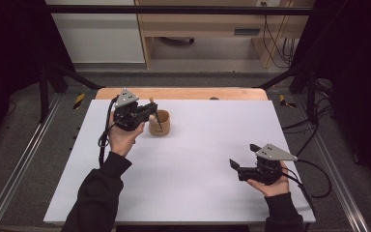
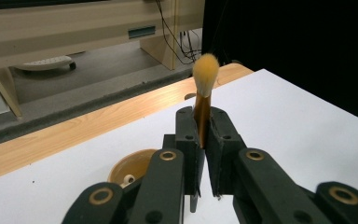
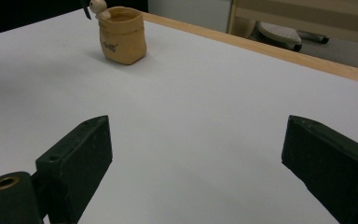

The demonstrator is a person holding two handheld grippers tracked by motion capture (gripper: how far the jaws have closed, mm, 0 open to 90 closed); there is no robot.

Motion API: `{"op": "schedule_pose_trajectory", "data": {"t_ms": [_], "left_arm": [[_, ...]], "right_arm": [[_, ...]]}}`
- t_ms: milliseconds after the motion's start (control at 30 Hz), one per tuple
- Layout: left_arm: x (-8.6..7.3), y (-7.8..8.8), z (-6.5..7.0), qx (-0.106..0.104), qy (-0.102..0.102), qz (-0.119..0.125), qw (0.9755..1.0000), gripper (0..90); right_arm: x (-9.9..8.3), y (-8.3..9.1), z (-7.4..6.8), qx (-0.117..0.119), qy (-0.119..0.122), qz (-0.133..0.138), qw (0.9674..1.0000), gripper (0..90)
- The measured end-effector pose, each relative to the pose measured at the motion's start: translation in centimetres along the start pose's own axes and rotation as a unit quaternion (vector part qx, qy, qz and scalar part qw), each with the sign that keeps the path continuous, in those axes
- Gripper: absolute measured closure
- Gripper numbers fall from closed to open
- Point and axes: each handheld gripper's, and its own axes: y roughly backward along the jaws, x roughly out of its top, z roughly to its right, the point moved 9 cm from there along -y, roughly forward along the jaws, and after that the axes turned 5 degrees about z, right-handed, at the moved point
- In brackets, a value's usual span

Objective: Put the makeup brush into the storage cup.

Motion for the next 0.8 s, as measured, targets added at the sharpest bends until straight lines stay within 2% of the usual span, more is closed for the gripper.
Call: {"op": "schedule_pose_trajectory", "data": {"t_ms": [433, 800], "left_arm": [[0.9, -0.9, -0.9, 0.011, 0.001, 0.004, 0.9999, 83.5], [0.9, -2.0, -1.7, 0.020, 0.005, 0.004, 0.9998, 83.5]], "right_arm": [[0.0, 0.0, 0.0, 0.001, 0.000, 0.001, 1.0000, 8.6], [-0.1, -0.2, -0.1, 0.003, 0.001, -0.001, 1.0000, 8.6]]}}
